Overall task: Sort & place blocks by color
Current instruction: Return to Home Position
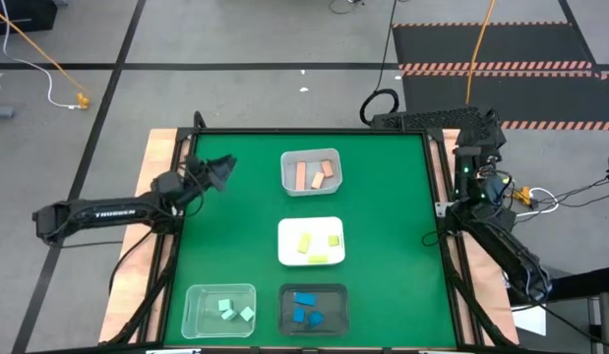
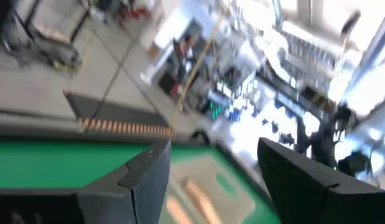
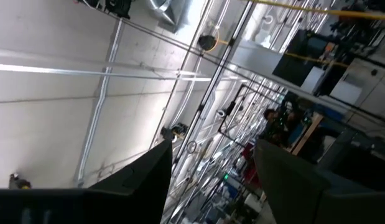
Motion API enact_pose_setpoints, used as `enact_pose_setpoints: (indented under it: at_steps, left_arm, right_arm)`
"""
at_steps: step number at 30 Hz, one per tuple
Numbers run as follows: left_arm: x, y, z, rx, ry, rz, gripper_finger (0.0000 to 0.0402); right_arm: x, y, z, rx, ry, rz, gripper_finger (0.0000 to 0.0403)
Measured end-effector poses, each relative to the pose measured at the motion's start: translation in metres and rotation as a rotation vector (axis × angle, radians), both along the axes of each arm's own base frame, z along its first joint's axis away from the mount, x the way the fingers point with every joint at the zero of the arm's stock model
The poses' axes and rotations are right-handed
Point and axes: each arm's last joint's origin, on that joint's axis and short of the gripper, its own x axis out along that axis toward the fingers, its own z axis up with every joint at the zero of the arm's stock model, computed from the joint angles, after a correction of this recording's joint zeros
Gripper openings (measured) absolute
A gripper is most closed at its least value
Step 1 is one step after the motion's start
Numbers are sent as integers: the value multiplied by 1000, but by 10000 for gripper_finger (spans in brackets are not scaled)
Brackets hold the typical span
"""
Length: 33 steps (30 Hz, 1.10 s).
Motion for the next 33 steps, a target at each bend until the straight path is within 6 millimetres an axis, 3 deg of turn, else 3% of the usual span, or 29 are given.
enact_pose_setpoints:
  at_steps: [13,23,33]
  left_arm:
    - [-35,17,25,115,-223,257,239]
    - [-57,27,33,182,-283,455,239]
    - [-92,39,37,274,-290,820,239]
  right_arm:
    - [-19,0,3,-42,-22,-209,219]
    - [-29,5,7,-113,-50,-329,219]
    - [-33,5,7,-114,-47,-386,219]
